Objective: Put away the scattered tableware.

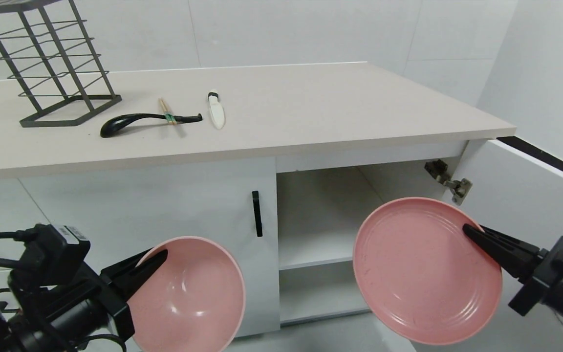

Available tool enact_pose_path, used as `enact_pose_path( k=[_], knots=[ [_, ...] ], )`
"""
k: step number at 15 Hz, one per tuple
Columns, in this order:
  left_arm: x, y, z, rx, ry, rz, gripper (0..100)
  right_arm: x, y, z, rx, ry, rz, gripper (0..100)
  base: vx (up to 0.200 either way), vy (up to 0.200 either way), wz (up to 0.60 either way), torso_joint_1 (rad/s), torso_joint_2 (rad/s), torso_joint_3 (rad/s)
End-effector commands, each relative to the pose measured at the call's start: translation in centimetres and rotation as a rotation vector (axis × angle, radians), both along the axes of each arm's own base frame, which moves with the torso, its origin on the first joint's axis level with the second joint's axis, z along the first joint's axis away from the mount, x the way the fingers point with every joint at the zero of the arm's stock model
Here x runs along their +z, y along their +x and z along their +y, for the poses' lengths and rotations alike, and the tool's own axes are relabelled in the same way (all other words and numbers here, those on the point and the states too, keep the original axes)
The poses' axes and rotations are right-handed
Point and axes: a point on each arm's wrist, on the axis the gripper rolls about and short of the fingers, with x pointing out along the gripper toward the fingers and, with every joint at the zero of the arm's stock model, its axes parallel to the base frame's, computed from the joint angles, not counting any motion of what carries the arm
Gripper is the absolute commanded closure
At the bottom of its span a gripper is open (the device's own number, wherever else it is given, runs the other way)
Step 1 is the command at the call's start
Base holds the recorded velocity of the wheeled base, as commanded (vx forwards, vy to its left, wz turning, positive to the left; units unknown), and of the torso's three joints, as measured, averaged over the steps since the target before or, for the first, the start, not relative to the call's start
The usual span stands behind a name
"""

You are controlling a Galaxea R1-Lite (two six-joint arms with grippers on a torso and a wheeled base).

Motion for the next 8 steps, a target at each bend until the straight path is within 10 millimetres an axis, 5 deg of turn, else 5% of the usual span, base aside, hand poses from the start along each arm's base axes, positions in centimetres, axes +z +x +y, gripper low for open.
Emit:
enact_pose_path(
  k=[1, 5, 8],
  knots=[
    [-0.3, 0.0, 0.0, 0.000, 0.013, 0.025, 100, -2.8, 2.2, 1.7, 0.054, -0.049, 0.129, 100, 0.000, 0.000, 0.00, -0.061, 0.27, 0.061],
    [-0.3, -0.1, 0.0, 0.001, 0.014, 0.030, 100, -6.8, 5.2, 3.3, 0.083, -0.174, 0.192, 100, 0.000, 0.000, 0.00, -0.011, 0.11, 0.026],
    [-0.4, 0.0, 0.1, 0.009, 0.015, 0.034, 100, -7.4, 7.4, 4.1, 0.078, -0.169, 0.181, 100, 0.000, 0.000, 0.00, 0.000, 0.00, 0.000]
  ],
)
